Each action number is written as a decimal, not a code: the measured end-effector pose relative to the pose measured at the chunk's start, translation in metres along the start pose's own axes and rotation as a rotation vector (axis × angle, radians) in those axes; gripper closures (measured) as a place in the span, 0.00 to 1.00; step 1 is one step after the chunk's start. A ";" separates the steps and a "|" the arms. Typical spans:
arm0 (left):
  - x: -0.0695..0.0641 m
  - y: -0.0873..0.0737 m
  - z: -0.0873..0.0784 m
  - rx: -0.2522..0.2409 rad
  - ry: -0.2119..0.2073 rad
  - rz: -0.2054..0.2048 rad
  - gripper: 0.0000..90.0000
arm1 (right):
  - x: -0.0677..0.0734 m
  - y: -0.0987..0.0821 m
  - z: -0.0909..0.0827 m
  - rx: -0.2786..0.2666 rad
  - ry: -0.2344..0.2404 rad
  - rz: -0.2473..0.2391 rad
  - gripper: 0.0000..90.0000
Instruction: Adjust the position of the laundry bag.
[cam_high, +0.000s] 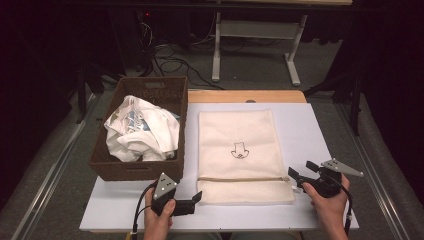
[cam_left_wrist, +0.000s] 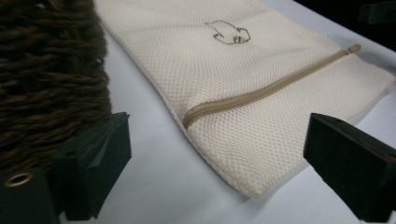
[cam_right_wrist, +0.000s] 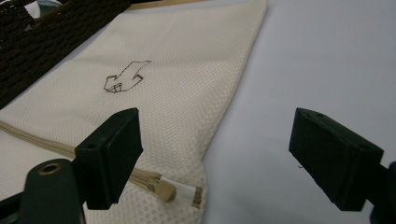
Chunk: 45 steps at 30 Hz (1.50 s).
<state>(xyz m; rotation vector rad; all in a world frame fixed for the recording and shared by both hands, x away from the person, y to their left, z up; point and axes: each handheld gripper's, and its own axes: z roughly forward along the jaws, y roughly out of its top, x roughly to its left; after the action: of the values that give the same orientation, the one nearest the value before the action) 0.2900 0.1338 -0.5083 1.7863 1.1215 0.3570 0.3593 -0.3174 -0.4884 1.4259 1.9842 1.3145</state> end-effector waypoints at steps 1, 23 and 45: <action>-0.001 0.000 0.003 0.016 0.011 -0.018 0.14 | 0.001 0.000 0.004 0.014 0.005 0.001 0.21; -0.024 -0.006 0.029 0.201 0.043 -0.014 0.87 | 0.015 0.004 0.056 0.223 -0.050 -0.067 0.96; -0.007 -0.020 -0.013 0.205 -0.007 -0.071 0.95 | 0.043 -0.004 0.050 0.228 0.053 -0.053 0.98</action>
<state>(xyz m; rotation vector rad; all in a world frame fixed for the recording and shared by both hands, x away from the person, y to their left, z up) 0.2669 0.1382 -0.5174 1.9178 1.2502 0.1984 0.3752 -0.2562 -0.5081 1.4385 2.2507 1.1451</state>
